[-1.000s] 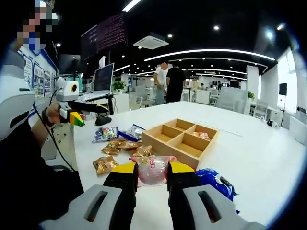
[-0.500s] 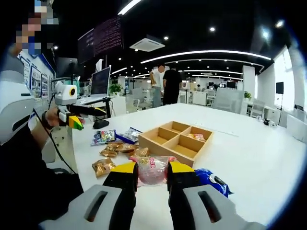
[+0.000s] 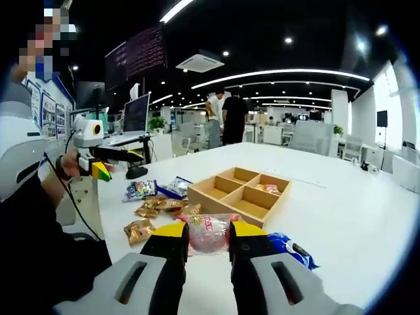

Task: Pick up the scattered marshmallows, QQ candies, Oreo cookies, and mixed nuts on the table and sort them into separate containers

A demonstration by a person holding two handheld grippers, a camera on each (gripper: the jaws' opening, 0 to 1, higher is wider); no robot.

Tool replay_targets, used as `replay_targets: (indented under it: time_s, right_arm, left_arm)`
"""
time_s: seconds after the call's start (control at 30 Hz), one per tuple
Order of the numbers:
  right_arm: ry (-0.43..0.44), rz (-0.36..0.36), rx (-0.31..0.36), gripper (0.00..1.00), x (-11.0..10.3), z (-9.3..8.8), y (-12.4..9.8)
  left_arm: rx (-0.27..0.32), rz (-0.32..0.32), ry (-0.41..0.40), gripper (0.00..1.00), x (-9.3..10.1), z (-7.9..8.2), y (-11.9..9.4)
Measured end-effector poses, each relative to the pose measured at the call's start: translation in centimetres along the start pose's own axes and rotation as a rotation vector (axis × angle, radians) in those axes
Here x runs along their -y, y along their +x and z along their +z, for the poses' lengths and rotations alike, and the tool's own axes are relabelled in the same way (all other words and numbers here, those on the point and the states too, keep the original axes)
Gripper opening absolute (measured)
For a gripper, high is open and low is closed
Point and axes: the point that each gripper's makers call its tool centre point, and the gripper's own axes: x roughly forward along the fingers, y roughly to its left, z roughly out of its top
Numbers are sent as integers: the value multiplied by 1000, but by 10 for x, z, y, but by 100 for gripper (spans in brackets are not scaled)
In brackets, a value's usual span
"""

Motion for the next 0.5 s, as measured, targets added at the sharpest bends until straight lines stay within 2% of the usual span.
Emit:
replay_targets:
  time_s: [0.5]
  right_arm:
    - [3,-6,37,21,7,8,4]
  left_arm:
    - [0,4,-6,96,-1,-2,-1]
